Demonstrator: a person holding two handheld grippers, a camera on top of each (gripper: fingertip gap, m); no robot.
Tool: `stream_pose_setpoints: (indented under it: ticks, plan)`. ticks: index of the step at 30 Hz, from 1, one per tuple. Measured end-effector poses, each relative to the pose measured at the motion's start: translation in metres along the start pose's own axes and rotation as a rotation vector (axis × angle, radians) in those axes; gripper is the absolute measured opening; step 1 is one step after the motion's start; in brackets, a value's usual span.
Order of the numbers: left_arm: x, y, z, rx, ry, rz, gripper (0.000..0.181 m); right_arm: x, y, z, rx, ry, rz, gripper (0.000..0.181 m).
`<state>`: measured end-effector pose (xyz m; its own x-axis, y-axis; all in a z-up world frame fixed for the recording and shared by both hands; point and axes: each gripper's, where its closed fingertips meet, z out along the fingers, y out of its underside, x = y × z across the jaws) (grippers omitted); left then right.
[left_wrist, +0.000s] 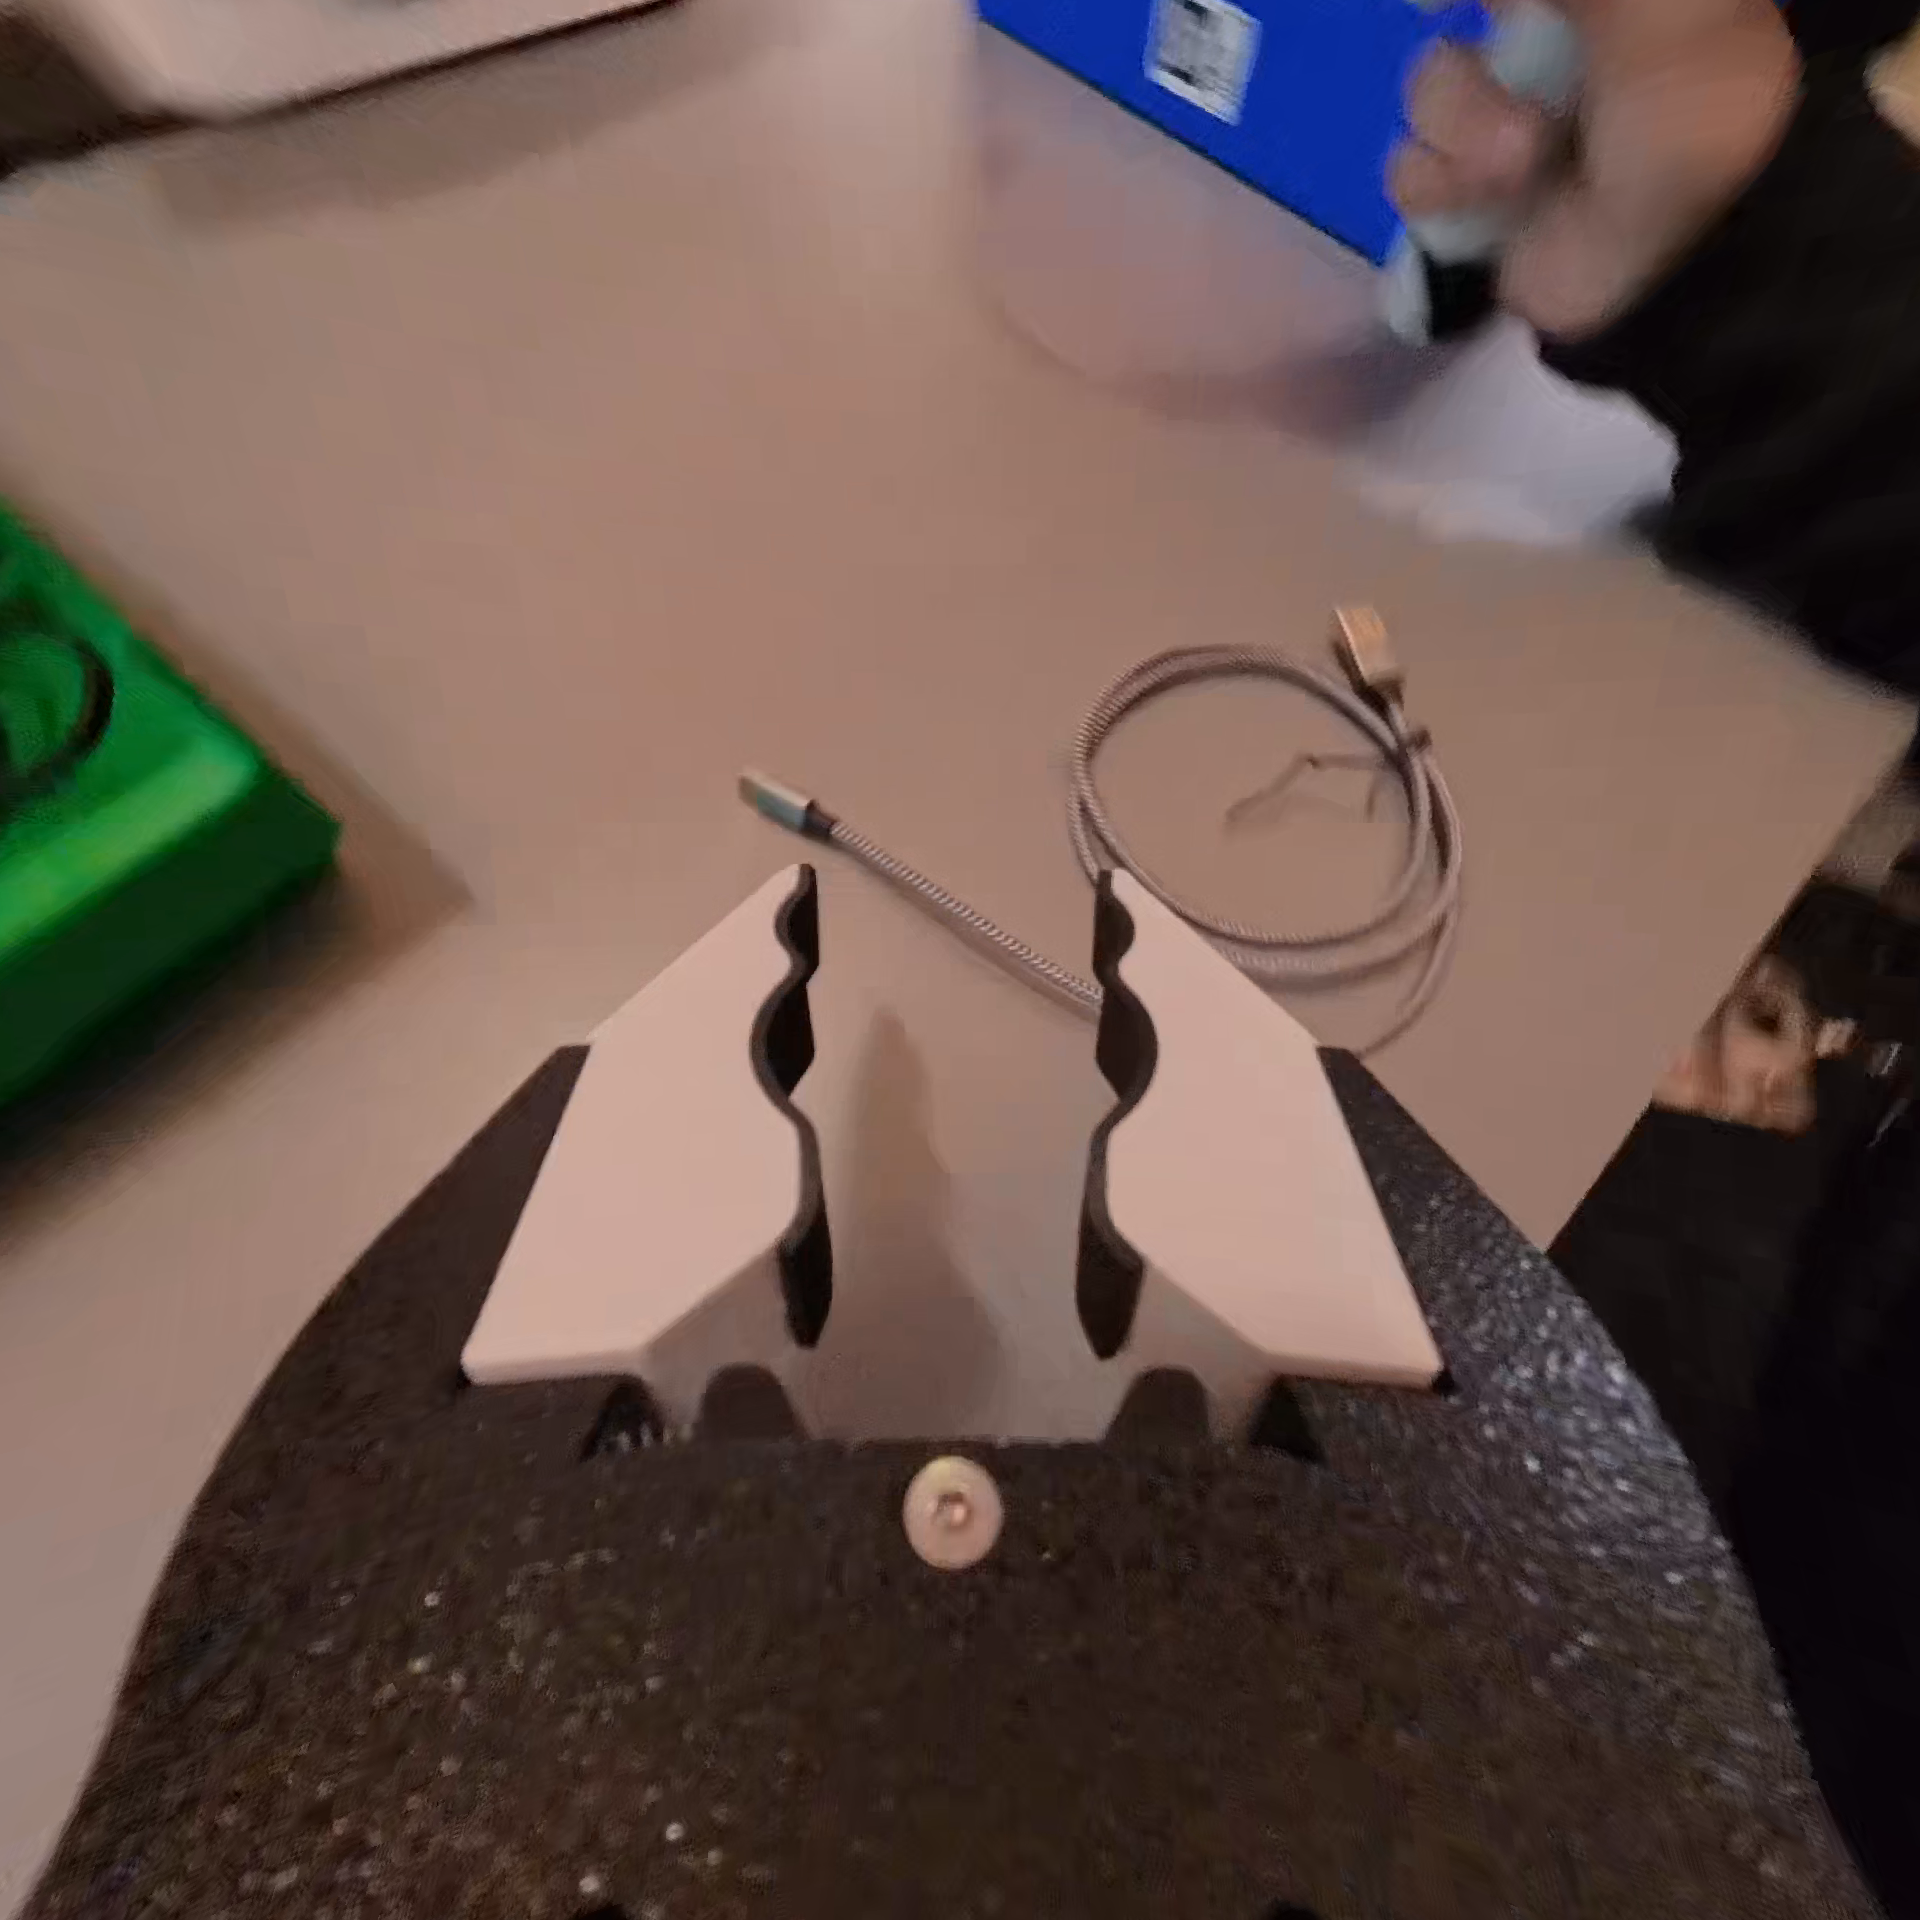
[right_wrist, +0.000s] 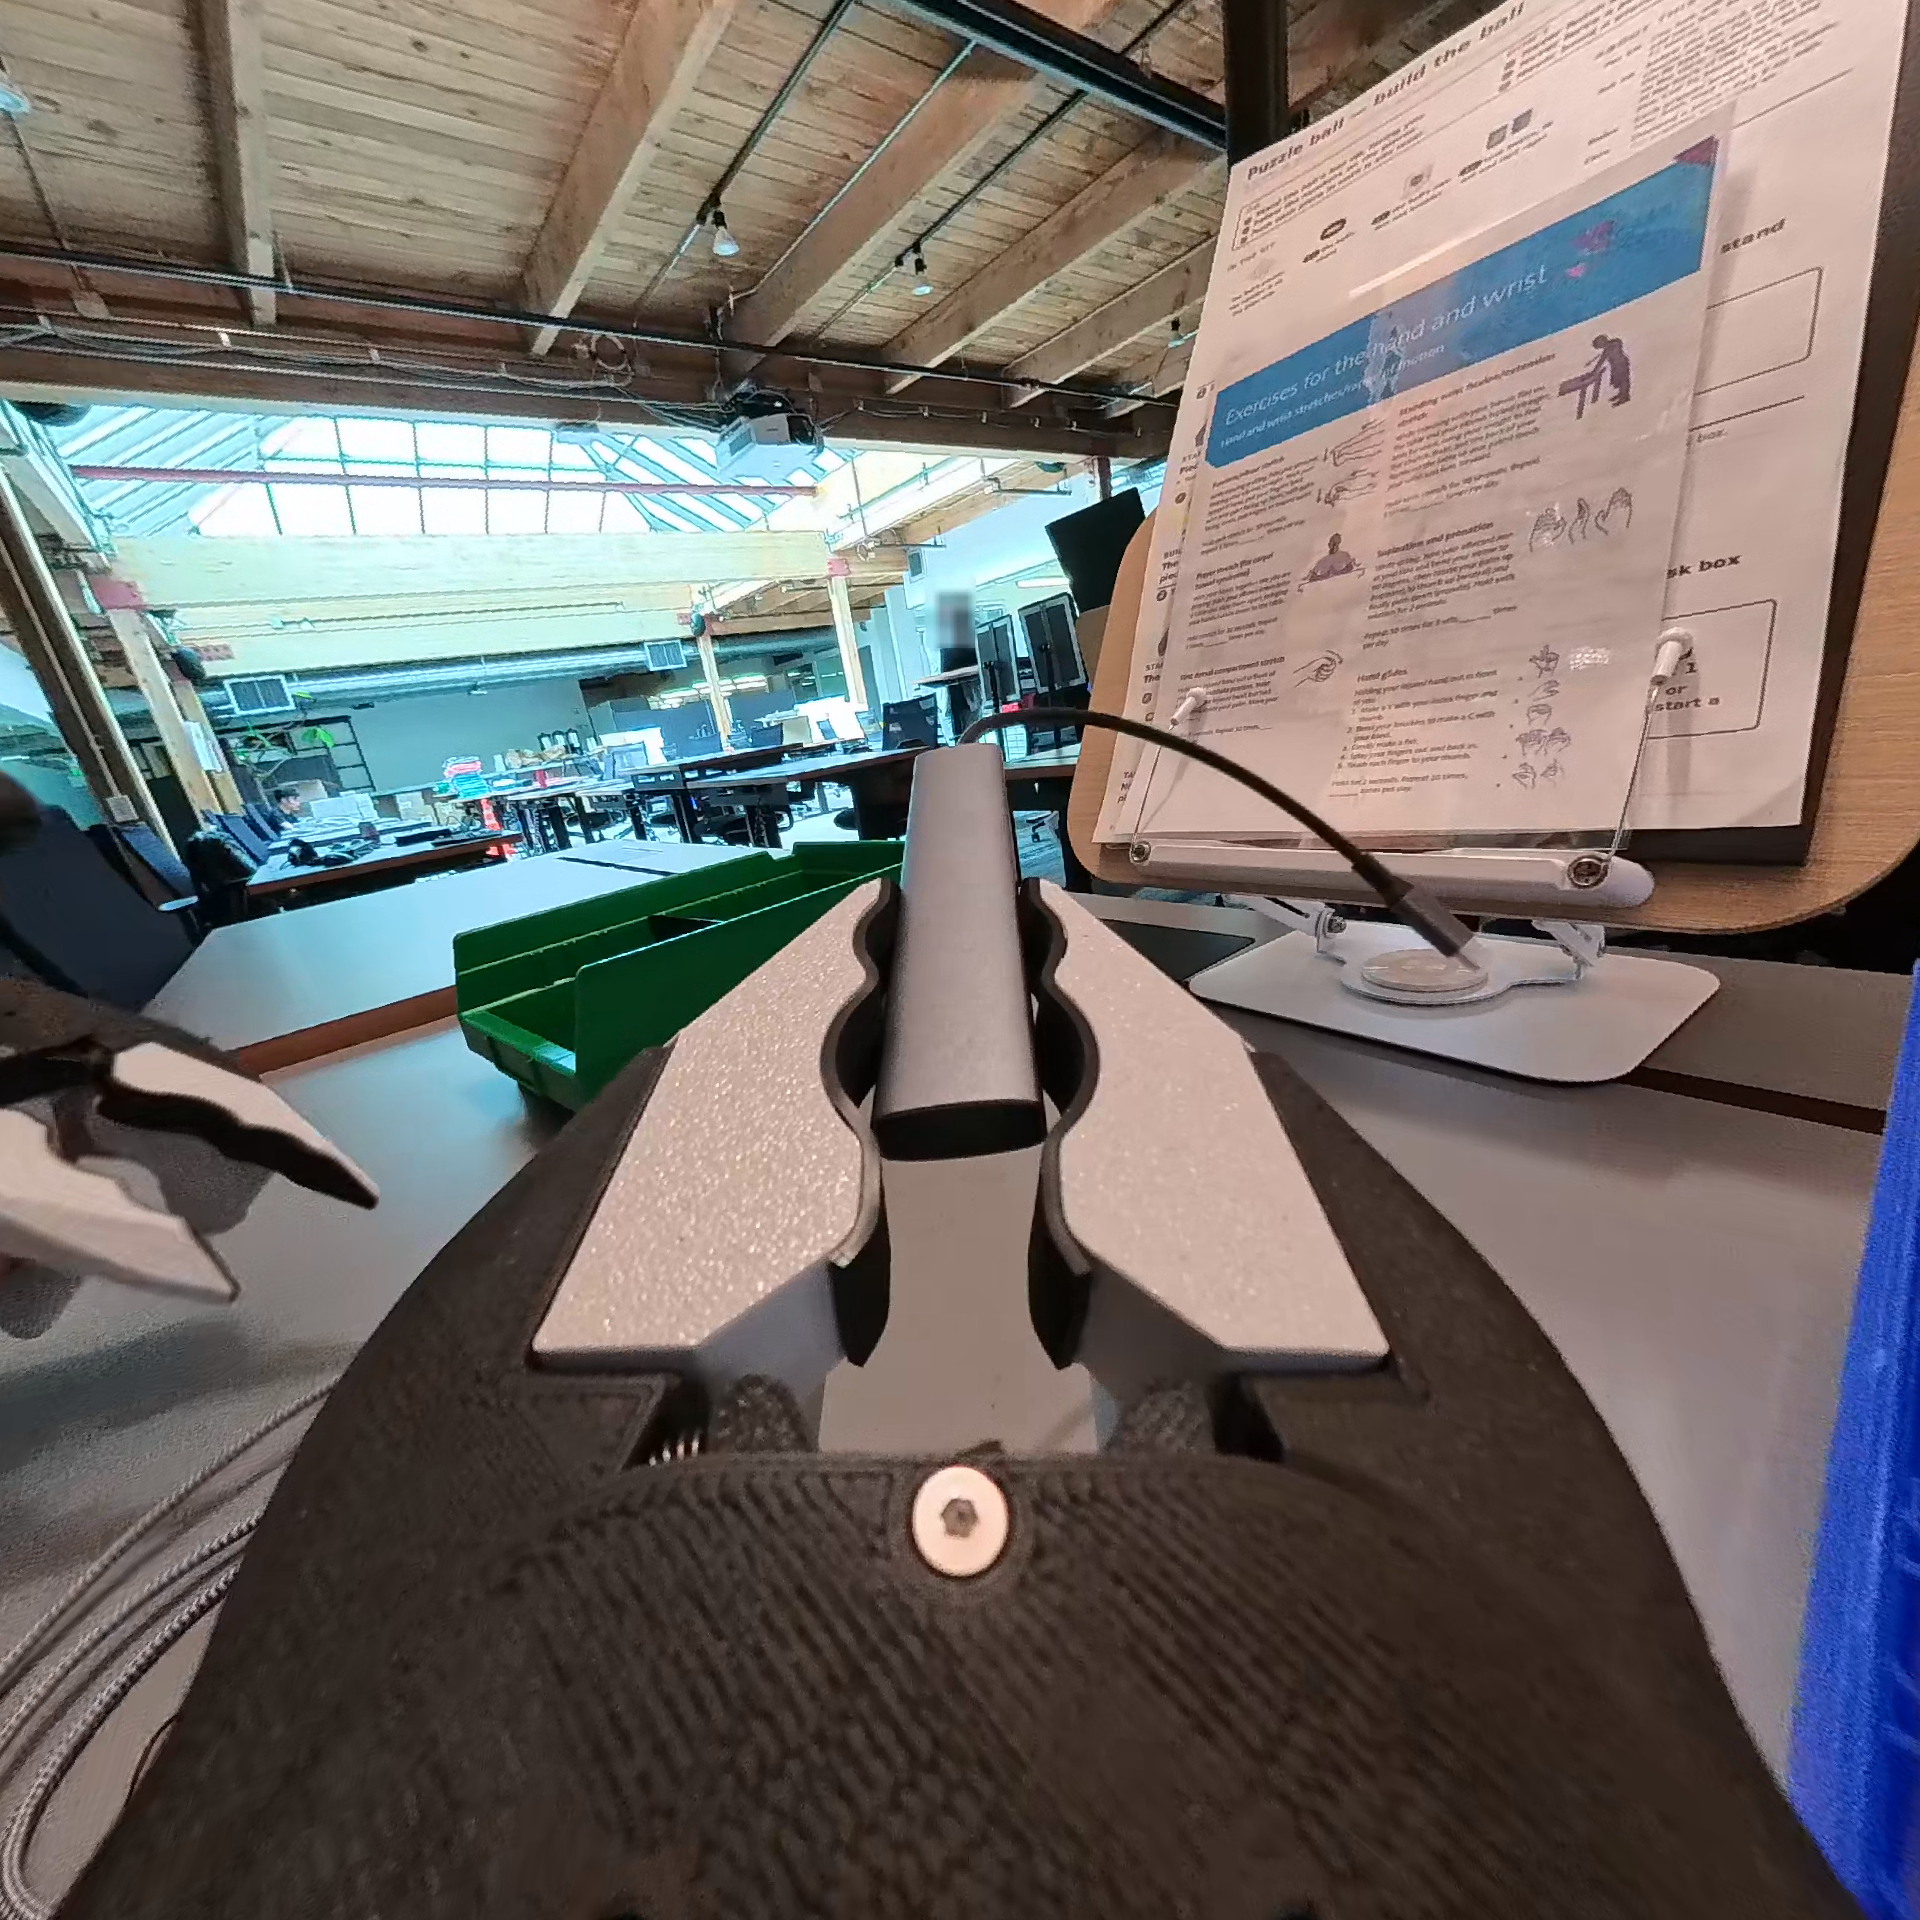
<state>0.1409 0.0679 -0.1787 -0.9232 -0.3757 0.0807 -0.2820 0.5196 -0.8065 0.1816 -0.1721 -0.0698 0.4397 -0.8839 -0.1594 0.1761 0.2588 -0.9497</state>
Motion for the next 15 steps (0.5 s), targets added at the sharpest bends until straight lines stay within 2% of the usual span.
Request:
stream_pose_setpoints:
  ticks: [2, 4, 9, 15]
  plan:
    - [-0.011, 0.004, 0.003, 0.010, -0.041, -0.214, 0.053, -0.001, 0.000, 0.000, -0.002, -0.004, -0.001, 0.022]
    - [-0.013, 0.010, 0.010, -0.004, -0.046, -0.335, 0.054, -0.001, 0.002, 0.001, -0.005, -0.005, 0.000, 0.022]
    - [-0.009, 0.023, 0.038, -0.133, -0.076, -0.352, 0.047, -0.003, 0.004, 0.001, -0.013, -0.011, 0.000, 0.022]
    - [-0.005, 0.010, 0.067, -0.117, 0.071, -0.511, 0.022, -0.003, 0.005, 0.002, -0.017, -0.013, 0.001, 0.022]
